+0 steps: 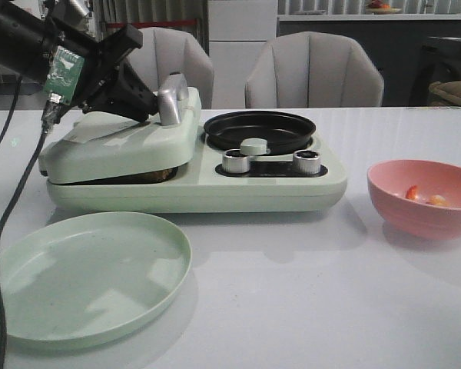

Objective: Make breakfast with bread and shrimp
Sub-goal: 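Grasp the silver lid handle and close the lid with the left gripper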

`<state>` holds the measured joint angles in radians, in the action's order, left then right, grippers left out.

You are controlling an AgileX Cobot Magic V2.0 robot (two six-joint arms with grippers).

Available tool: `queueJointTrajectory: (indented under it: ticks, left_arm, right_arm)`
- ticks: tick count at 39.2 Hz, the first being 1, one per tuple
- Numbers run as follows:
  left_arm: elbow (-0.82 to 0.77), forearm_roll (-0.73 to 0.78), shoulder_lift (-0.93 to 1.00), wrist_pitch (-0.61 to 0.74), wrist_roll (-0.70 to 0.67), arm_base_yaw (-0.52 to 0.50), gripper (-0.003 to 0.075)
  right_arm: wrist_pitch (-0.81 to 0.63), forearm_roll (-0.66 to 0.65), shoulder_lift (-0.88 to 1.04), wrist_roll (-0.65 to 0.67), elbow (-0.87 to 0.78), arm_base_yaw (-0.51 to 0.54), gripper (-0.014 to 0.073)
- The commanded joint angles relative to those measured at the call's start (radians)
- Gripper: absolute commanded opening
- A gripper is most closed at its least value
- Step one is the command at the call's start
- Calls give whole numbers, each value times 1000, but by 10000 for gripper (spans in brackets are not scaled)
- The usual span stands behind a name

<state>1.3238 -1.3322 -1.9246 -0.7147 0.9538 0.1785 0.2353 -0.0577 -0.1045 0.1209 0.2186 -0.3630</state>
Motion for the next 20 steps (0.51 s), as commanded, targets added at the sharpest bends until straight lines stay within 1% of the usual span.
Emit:
queueJointTrajectory:
  ticks: [1, 5, 11, 13, 17, 20]
  left_arm:
    - [59, 28, 58, -85, 1, 12, 188]
    - [108, 134, 86, -149, -27, 12, 187]
    - [163, 400, 176, -159, -196, 12, 187]
    - [176, 511, 215, -164, -255, 12, 187]
    - [190, 790, 302, -166, -402, 12, 187]
    - [190, 945, 375, -170, -496, 12, 187]
  right_arm:
    - [-84, 0, -10, -1, 28, 3, 153]
    - [-84, 0, -10, -1, 28, 3, 153]
    - [-84, 0, -10, -1, 28, 3, 153]
    - [-84, 0, -10, -1, 28, 3, 153]
    - [-84, 0, -10, -1, 28, 3, 153]
    - [-84, 0, -10, -1, 28, 3, 153]
